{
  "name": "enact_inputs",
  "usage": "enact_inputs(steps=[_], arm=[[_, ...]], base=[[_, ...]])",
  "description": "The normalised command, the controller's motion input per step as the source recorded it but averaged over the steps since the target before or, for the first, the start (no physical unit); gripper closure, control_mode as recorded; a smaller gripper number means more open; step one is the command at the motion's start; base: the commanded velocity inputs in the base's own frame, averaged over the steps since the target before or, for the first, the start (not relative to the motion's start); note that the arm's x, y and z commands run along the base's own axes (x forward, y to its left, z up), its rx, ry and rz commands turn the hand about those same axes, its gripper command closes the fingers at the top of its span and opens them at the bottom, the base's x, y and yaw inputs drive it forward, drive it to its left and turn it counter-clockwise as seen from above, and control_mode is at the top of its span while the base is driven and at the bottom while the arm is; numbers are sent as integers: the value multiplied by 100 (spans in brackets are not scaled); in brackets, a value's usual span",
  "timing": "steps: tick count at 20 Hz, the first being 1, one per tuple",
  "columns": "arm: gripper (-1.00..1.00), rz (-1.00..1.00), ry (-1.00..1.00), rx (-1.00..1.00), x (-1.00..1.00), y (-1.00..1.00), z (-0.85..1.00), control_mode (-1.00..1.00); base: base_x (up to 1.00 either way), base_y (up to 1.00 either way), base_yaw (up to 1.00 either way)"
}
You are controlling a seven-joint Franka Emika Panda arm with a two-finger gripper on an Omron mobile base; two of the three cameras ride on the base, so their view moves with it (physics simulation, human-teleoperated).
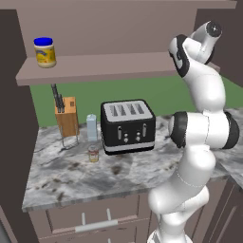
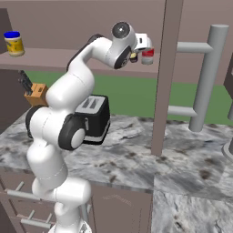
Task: Pick the cans from the counter and place them in their designated side in the cabinet.
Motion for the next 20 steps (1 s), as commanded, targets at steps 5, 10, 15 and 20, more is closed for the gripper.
enact_inputs(steps=[5, 10, 15, 20], arm=[[100, 0, 2, 0, 15, -2, -19, -100], [100, 0, 2, 0, 14, 0, -21, -100], [-100, 0, 1, 0, 13, 0, -23, -100], [-100, 0, -1, 0, 13, -4, -13, -100]], base=[[0, 0, 0], [0, 0, 0], [0, 0, 0], [0, 0, 0]])
